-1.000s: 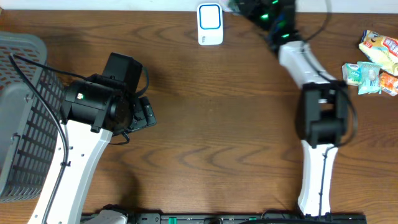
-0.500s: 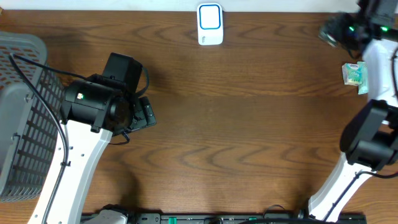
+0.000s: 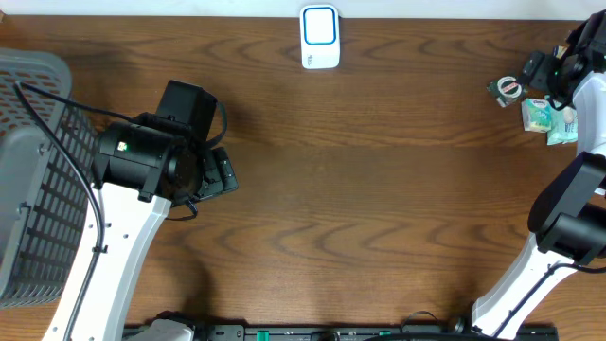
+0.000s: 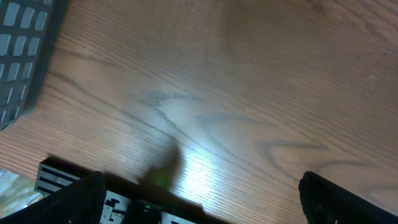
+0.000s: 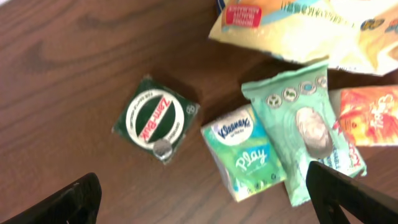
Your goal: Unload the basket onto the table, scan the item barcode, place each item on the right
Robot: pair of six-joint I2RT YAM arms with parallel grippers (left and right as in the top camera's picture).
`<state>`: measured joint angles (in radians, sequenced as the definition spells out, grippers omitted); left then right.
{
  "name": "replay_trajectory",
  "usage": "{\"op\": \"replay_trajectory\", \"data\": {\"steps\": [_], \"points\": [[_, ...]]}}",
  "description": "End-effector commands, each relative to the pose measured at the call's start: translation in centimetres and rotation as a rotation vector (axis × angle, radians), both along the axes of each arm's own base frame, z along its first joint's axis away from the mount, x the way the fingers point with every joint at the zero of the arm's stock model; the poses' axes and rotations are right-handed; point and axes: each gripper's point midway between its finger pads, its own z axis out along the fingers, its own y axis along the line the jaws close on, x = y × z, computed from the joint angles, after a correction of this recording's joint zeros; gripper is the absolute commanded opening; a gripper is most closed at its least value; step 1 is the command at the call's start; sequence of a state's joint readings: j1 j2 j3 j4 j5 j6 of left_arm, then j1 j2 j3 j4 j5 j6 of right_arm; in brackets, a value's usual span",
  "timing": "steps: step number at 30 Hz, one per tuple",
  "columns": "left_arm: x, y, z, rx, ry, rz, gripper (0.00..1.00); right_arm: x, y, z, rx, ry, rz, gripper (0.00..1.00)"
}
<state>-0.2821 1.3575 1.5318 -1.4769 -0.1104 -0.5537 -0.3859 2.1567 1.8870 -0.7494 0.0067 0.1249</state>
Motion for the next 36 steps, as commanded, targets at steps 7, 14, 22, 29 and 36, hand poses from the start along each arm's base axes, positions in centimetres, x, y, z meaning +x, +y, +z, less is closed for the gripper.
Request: {"op": "replay_trajectory", "data": {"steps": [7, 14, 22, 29, 36], "points": [[0.0, 0.2, 0.2, -0.002, -0.009, 0.014, 0.98, -2.2, 6.1, 9.8, 0.205, -0.166, 0.126, 0.99], [0.0, 0.2, 0.2, -0.001, -0.008, 0.014, 0.97, -8.2, 10.9, 13.8, 0.313, -0.099, 0.172, 0.97], [0.0, 0.2, 0.2, -0.001, -0.008, 0.014, 0.98, -14.3, 18.4, 15.4, 0.355, -0.142, 0.328, 0.92], [0.0, 0.2, 0.2, -0.002, -0.009, 0.014, 0.98, -20.1, 24.0, 14.0, 0.338, -0.255, 0.453, 0.99], [0.0, 0.2, 0.2, -0.002, -0.009, 0.014, 0.98, -25.7, 26.3, 10.9, 0.363, -0.251, 0.498, 0.99]]}}
